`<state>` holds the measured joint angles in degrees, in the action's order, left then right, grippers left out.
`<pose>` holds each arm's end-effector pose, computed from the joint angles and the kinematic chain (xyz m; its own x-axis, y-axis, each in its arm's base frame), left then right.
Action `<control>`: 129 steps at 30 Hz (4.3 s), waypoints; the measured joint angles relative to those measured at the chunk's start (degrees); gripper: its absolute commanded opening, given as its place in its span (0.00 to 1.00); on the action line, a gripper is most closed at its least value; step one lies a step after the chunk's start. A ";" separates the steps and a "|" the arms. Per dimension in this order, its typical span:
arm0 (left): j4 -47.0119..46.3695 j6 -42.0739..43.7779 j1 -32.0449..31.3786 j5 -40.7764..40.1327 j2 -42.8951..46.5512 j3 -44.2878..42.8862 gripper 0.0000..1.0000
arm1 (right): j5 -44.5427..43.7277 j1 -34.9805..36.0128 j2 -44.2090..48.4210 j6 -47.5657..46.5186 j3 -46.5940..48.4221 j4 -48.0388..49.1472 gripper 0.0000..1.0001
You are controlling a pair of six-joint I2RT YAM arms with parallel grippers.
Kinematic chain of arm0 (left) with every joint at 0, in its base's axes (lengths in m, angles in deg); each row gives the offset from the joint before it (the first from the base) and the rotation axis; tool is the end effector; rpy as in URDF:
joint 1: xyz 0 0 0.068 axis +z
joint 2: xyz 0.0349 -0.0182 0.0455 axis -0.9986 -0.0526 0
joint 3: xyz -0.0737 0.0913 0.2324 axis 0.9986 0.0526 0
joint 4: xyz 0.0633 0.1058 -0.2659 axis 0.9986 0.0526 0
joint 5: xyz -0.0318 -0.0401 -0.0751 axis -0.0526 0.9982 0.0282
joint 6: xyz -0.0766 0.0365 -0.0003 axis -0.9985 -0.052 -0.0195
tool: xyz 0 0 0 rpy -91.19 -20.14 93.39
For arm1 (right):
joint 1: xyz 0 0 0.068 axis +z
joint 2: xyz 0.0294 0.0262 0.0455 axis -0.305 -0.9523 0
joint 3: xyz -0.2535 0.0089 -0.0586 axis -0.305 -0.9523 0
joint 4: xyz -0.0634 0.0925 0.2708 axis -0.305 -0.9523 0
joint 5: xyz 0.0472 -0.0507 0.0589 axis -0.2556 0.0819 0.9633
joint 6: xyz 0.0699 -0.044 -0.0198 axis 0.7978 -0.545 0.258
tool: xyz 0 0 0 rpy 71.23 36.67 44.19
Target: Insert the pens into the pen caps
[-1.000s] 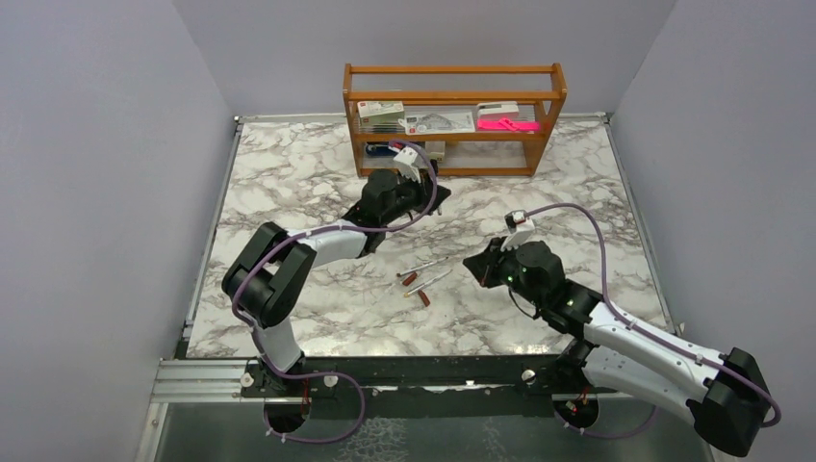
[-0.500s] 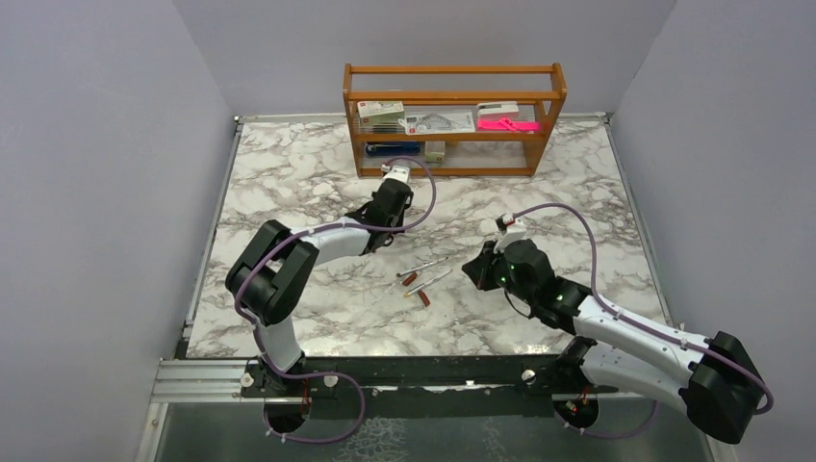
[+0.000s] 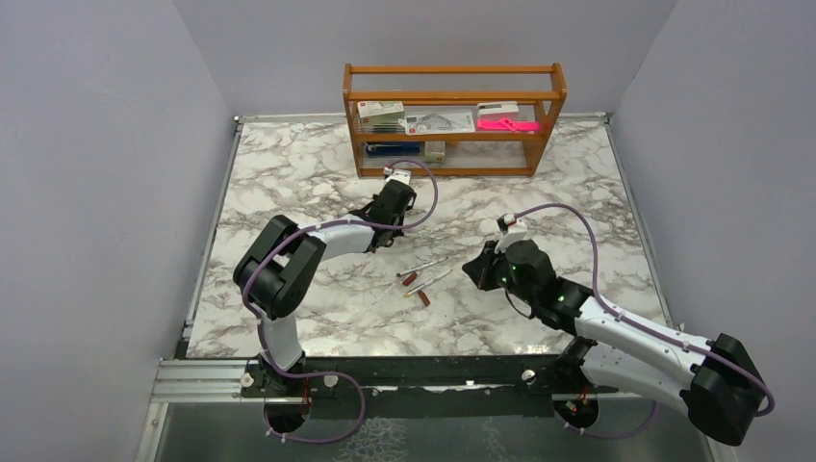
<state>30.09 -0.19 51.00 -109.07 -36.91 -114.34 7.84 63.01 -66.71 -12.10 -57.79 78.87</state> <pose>0.3582 -0.2283 0.0982 -0.6479 0.0982 -0.7554 0.1516 0.9884 -0.0016 0.1984 0.1849 0.1601 -0.6442 0.1632 -0.7473 -0.2991 0.8454 0.4425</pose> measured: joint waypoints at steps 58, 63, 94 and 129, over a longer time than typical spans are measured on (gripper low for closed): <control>-7.52 31.61 -8.37 34.51 1.73 5.07 0.53 | -13.84 -0.24 -7.61 -1.57 8.44 -13.97 0.32; -6.03 32.81 -8.35 34.53 1.62 4.90 0.47 | -14.34 -0.33 -6.27 -1.53 6.93 -14.32 0.32; -3.72 32.54 -8.28 36.61 -1.27 0.90 0.45 | -14.25 -0.35 -3.37 -1.11 4.72 -15.78 0.32; -12.33 24.00 -12.02 35.12 9.25 17.20 0.29 | -13.60 -0.35 -3.02 -0.46 5.27 -15.08 0.31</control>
<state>17.76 23.81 38.98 -73.94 -27.66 -97.14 -5.76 62.66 -69.72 -12.56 -52.53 63.79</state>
